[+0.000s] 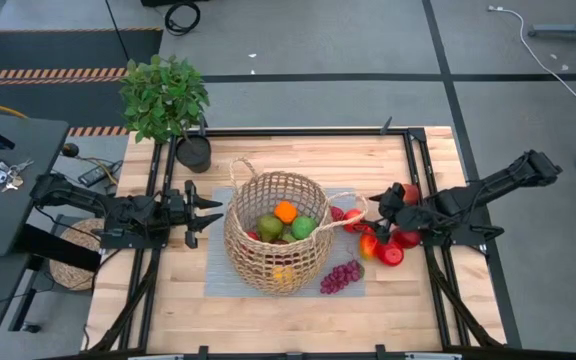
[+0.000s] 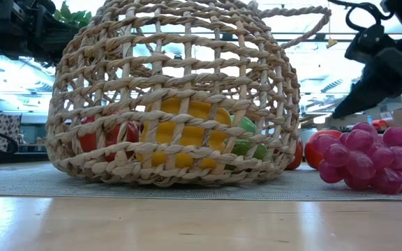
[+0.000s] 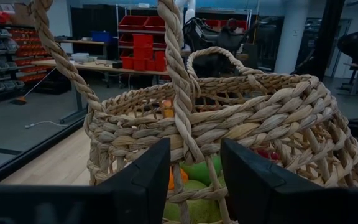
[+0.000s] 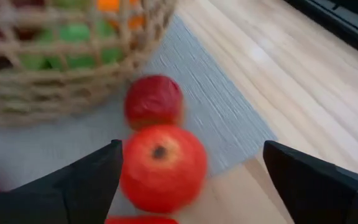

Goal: Build produce basket
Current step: Put the top red apple into the basket, then put the dark red apple into the basket

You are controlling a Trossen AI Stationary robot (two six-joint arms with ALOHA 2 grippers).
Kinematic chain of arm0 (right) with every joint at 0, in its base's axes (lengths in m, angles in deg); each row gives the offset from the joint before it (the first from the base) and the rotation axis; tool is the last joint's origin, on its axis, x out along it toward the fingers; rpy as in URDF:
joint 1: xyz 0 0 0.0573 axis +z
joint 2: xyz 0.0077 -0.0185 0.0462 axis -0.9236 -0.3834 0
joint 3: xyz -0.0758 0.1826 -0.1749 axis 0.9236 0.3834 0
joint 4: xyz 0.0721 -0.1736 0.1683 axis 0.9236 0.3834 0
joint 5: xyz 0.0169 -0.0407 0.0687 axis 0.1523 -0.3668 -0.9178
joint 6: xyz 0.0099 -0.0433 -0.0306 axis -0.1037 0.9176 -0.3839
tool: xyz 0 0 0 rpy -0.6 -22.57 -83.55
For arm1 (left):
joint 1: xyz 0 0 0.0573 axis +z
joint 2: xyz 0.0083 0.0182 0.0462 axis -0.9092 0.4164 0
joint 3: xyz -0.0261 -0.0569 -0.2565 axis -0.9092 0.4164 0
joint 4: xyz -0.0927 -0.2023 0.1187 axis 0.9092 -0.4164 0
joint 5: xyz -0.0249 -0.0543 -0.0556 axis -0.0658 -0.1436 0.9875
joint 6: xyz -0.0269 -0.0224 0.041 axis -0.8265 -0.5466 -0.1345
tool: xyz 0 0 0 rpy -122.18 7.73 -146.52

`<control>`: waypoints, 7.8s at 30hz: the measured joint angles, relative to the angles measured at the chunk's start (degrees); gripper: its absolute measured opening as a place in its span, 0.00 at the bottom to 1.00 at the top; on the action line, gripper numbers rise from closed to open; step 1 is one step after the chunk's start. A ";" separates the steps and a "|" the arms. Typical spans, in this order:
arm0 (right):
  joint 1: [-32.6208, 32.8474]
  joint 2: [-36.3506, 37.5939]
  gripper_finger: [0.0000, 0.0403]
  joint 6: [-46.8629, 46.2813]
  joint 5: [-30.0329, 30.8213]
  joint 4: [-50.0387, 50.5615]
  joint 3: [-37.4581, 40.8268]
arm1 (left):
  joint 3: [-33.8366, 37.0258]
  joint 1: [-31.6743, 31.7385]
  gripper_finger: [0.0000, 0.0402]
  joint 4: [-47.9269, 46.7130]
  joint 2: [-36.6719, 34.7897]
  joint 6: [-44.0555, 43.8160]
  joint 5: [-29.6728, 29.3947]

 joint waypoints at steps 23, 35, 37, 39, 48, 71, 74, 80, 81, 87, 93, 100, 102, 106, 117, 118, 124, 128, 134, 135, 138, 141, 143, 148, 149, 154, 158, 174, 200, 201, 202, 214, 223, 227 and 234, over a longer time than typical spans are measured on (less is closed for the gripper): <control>-3.87 -24.28 0.99 -1.17 -3.77 -16.07 -0.07 | 0.00 0.01 0.38 -0.01 0.01 0.01 -0.01; -7.30 -27.30 0.88 -0.17 -9.66 -18.82 -0.25 | 0.00 -0.01 0.38 0.00 -0.01 -0.01 0.00; -7.29 -25.87 0.88 -0.44 -11.07 -16.61 -0.83 | 0.00 0.01 0.38 -0.01 0.01 -0.01 0.01; -7.24 -24.13 0.88 -1.41 -11.45 -13.18 -2.11 | 0.00 0.00 0.37 -0.01 -0.01 -0.01 -0.01; -7.33 -15.28 0.88 -1.85 -2.03 4.09 -13.24 | 0.00 -0.01 0.38 -0.01 0.01 -0.01 0.01; -20.31 -2.34 0.88 16.24 3.91 6.81 -25.66 | 0.00 0.01 0.37 0.00 0.00 -0.01 -0.01; -25.68 -2.74 0.88 18.63 -5.44 2.15 -25.66 | 0.00 0.01 0.38 -0.01 -0.01 0.01 -0.01; -36.95 -6.16 0.88 19.46 -24.68 -5.36 -25.66 | 0.00 0.01 0.37 0.00 0.00 0.00 0.00; -38.82 -7.10 0.88 19.45 -27.25 -6.62 -25.66 | 0.00 -0.01 0.37 -0.01 0.01 -0.01 0.01; -46.74 -14.18 0.88 17.79 -43.88 -14.87 -25.70 | 0.00 0.00 0.38 0.01 -0.01 0.00 -0.01; -47.53 -21.02 0.88 17.83 -52.16 -15.52 -31.29 | 0.00 0.01 0.37 0.01 -0.01 -0.01 -0.01; -42.62 -26.00 0.88 20.49 -53.94 -15.71 -37.76 | 0.00 0.00 0.37 -0.01 0.01 0.00 0.00; -40.38 -26.50 0.88 21.71 -54.06 -15.68 -38.70 | 0.00 0.01 0.38 -0.01 -0.01 -0.01 -0.01; -35.81 -26.48 0.88 23.86 -51.66 -15.73 -40.28 | 0.00 0.01 0.38 -0.01 0.01 -0.01 -0.01; -25.06 -27.56 0.88 29.18 -43.61 -15.54 -42.97 | 0.01 0.00 0.38 -0.01 0.01 -0.01 0.00; -24.41 -27.60 0.88 29.72 -42.45 -15.59 -42.97 | 0.00 -0.01 0.38 -0.01 0.00 -0.01 -0.01; -22.62 -27.60 0.88 31.06 -39.66 -15.68 -42.97 | 0.00 0.01 0.37 -0.01 0.01 -0.01 -0.01; -22.53 -27.66 0.88 31.41 -39.69 -13.47 -44.14 | 0.00 -0.01 0.37 -0.01 0.00 -0.01 -0.01; -21.71 -29.84 0.88 35.80 -38.30 -5.85 -52.77 | 0.02 0.01 0.38 -0.03 0.01 0.01 -0.01; -21.21 -30.36 0.88 37.55 -37.39 -4.50 -53.68 | 0.02 -0.01 0.37 -0.01 0.01 -0.01 -0.01; -19.08 -31.75 0.88 44.19 -32.36 -2.47 -54.58 | 0.02 -0.01 0.37 -0.05 0.01 -0.01 0.00; -16.45 -33.25 0.88 52.97 -26.84 -2.43 -54.60 | 0.02 -0.01 0.37 -0.01 -0.01 -0.01 0.01; -14.71 -34.35 0.88 59.66 -23.82 -2.51 -54.62 | 0.02 0.01 0.38 -0.01 -0.01 -0.01 0.00; -11.31 -36.72 0.88 77.53 -18.29 -5.23 -54.62 | 0.02 0.00 0.38 -0.01 0.01 0.00 0.01; -10.75 -37.20 0.88 80.99 -17.70 -5.88 -54.62 | 0.02 -0.01 0.37 -0.01 0.01 -0.01 0.01; -8.08 -39.99 0.88 96.48 -13.30 -10.29 -54.62 | 0.02 0.00 0.37 -0.01 0.00 -0.01 0.00; -7.18 -42.13 0.88 102.17 -10.32 -12.08 -54.62 | 0.02 0.01 0.38 -0.01 0.01 -0.01 0.00; -6.85 -43.28 0.88 102.96 -11.19 -16.95 -54.62 | 0.02 -0.01 0.38 -0.04 0.01 -0.01 -0.01; -30.33 -48.76 0.88 42.23 -54.57 -19.55 -54.62 | 0.02 -0.01 0.38 -0.06 0.01 -0.01 -0.01; -30.67 -49.81 0.88 39.03 -54.97 -19.60 -54.62 | 0.02 -0.01 0.38 -0.01 -0.01 -0.01 0.01; -30.90 -51.11 0.88 36.44 -56.35 -19.43 -54.62 | 0.02 -0.01 0.38 -0.01 -0.01 -0.01 -0.01; -25.45 -62.88 0.88 36.98 -54.17 -6.76 -63.79 | 0.02 0.00 0.38 -0.01 -0.01 -0.01 0.00; -22.33 -69.06 0.88 43.92 -52.83 -1.31 -69.88 | 0.02 0.01 0.37 -0.01 0.01 -0.01 0.01; -22.26 -69.61 0.92 44.58 -52.18 -0.76 -69.90 | 0.02 0.00 0.37 -0.03 0.01 -0.01 -0.01; -22.26 -68.08 0.97 44.90 -50.17 -0.11 -69.93 | 0.02 -0.01 0.37 -0.03 0.01 -0.01 -0.01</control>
